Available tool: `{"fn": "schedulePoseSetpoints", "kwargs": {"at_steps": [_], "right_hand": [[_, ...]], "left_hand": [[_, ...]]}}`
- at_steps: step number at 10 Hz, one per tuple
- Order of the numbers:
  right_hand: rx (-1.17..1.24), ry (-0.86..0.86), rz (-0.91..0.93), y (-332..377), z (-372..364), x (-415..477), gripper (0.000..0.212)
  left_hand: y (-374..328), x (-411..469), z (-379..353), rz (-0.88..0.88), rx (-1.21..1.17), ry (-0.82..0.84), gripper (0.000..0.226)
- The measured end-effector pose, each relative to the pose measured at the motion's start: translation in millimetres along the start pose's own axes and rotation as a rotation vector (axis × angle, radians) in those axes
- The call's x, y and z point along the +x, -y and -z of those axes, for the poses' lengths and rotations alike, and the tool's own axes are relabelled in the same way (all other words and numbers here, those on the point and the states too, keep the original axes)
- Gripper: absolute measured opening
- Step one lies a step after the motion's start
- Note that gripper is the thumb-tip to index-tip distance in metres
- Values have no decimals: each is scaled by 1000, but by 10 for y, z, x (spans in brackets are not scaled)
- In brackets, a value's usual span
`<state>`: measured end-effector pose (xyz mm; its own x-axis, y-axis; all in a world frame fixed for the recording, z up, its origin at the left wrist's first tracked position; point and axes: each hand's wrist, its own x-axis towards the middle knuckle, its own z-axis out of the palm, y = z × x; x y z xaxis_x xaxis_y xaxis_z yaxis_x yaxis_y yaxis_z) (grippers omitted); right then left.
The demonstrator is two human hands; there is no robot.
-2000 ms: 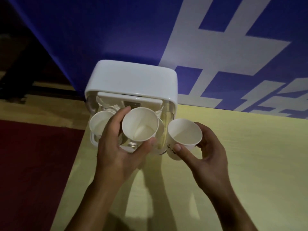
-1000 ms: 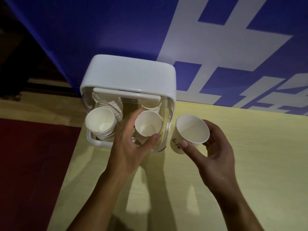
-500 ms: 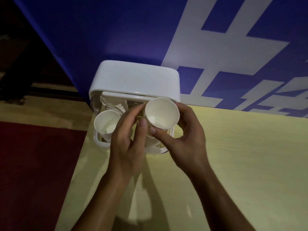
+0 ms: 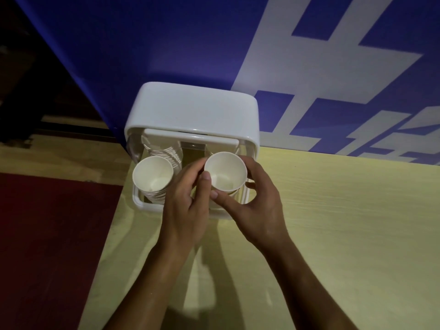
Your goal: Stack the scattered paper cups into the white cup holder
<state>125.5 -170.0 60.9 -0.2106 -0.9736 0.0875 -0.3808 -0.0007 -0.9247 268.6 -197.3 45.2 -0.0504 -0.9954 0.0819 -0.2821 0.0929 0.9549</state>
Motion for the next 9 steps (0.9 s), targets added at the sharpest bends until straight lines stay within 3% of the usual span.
{"fn": "schedulePoseSetpoints", "kwargs": {"at_steps": [3, 7, 9], "right_hand": [[-53, 5, 33, -69, -16, -1, 52], [-161, -27, -6, -159, -40, -67, 65], [-176, -188, -121, -256, 305, -623, 69]], "left_hand": [[99, 6, -4, 67, -40, 1, 36], [158, -27, 14, 66, 13, 59, 36], [-148, -468, 216, 155, -61, -62, 36]]}}
